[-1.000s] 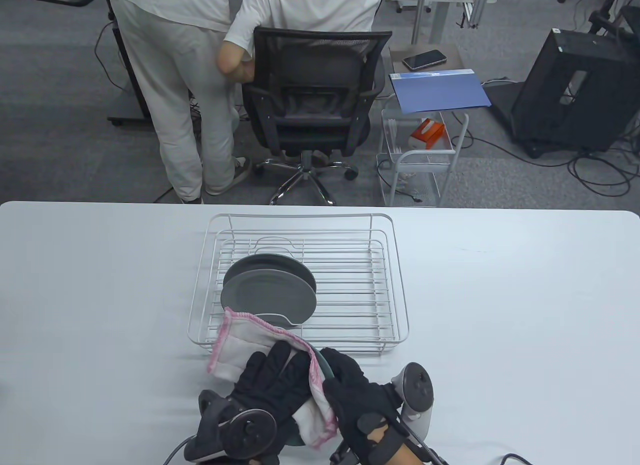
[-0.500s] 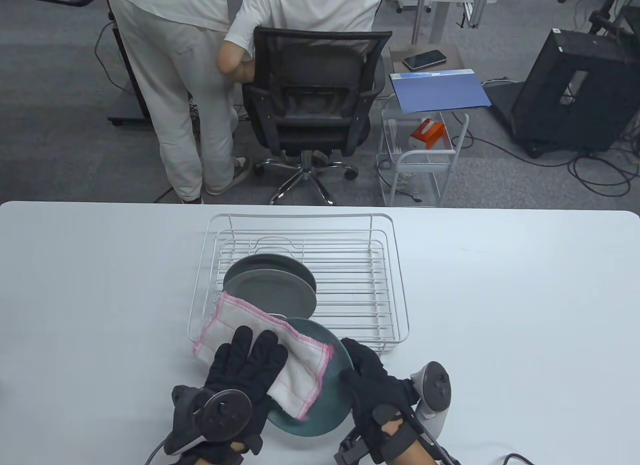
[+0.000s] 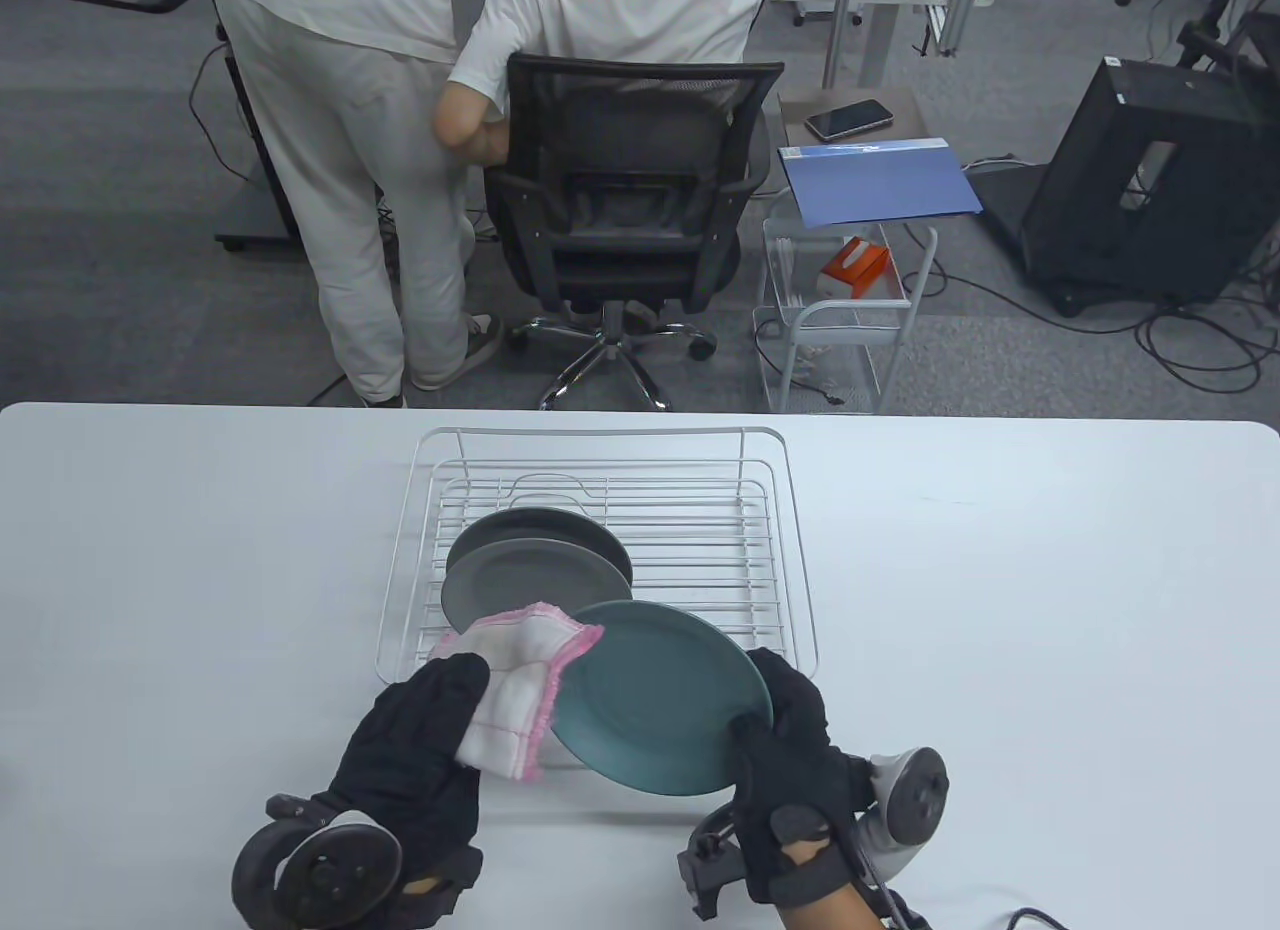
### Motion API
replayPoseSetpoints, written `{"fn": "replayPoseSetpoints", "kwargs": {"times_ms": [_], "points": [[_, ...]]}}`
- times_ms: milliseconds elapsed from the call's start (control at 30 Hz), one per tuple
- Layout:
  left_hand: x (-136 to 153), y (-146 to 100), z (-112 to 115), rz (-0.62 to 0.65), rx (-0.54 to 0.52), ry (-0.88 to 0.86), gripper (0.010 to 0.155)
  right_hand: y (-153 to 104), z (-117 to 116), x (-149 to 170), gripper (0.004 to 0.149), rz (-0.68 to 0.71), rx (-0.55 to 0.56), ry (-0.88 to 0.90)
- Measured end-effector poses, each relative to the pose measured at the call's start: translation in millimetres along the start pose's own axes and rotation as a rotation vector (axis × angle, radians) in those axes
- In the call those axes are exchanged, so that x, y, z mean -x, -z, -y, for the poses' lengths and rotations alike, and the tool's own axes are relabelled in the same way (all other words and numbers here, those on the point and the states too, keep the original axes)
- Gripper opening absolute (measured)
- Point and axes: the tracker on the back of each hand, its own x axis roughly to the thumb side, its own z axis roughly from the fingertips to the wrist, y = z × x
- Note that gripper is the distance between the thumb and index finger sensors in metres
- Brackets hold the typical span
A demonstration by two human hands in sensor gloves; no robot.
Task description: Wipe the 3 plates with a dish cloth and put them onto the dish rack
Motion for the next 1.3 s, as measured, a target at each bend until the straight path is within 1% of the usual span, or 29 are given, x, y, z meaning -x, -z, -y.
{"fn": "replayPoseSetpoints", "kwargs": {"times_ms": [100, 233, 333, 367, 433, 500, 600, 767, 867, 933, 1167, 1300], "points": [[11.4, 1.0, -5.6, -0.067, -0.028, -0.045, 0.050, 12.4, -7.7, -7.7, 0.050, 0.062, -0.016, -0.119], [27.3, 1.7, -13.4, -0.142, -0.071, -0.047, 0.050, 34.7, -27.7, -19.6, 0.049, 0.176, -0.071, -0.290], [39.7, 1.6, -17.3, -0.207, -0.098, -0.104, 0.049, 55.8, -52.2, -27.6, 0.049, 0.262, -0.158, -0.443], [43.4, 1.5, -17.6, -0.225, -0.100, -0.120, 0.049, 63.9, -62.7, -28.8, 0.049, 0.280, -0.203, -0.498], [47.8, 1.4, -17.3, -0.244, -0.099, -0.129, 0.049, 75.9, -79.4, -29.0, 0.048, 0.310, -0.255, -0.587], [49.9, 1.1, -16.0, -0.252, -0.091, -0.135, 0.049, 85.5, -95.5, -25.1, 0.048, 0.323, -0.274, -0.633], [49.6, 1.3, -16.3, -0.255, -0.091, -0.138, 0.049, 98.4, -116.6, -13.9, 0.047, 0.284, -0.340, -0.702], [52.2, 1.3, -16.9, -0.267, -0.094, -0.153, 0.049, 112.4, -136.9, 5.5, 0.046, 0.283, -0.403, -0.829], [53.4, 1.1, -16.7, -0.271, -0.091, -0.161, 0.049, 118.7, -143.4, 14.1, 0.046, 0.256, -0.431, -0.862], [53.3, 1.3, -17.2, -0.272, -0.092, -0.165, 0.049, 122.1, -148.0, 21.2, 0.046, 0.213, -0.460, -0.869], [53.7, 1.4, -16.0, -0.273, -0.084, -0.180, 0.050, 129.5, -159.5, 39.8, 0.046, 0.124, -0.548, -0.930], [54.9, 1.4, -15.0, -0.279, -0.076, -0.190, 0.050, 130.6, -164.9, 45.4, 0.045, 0.100, -0.584, -0.981]]}}
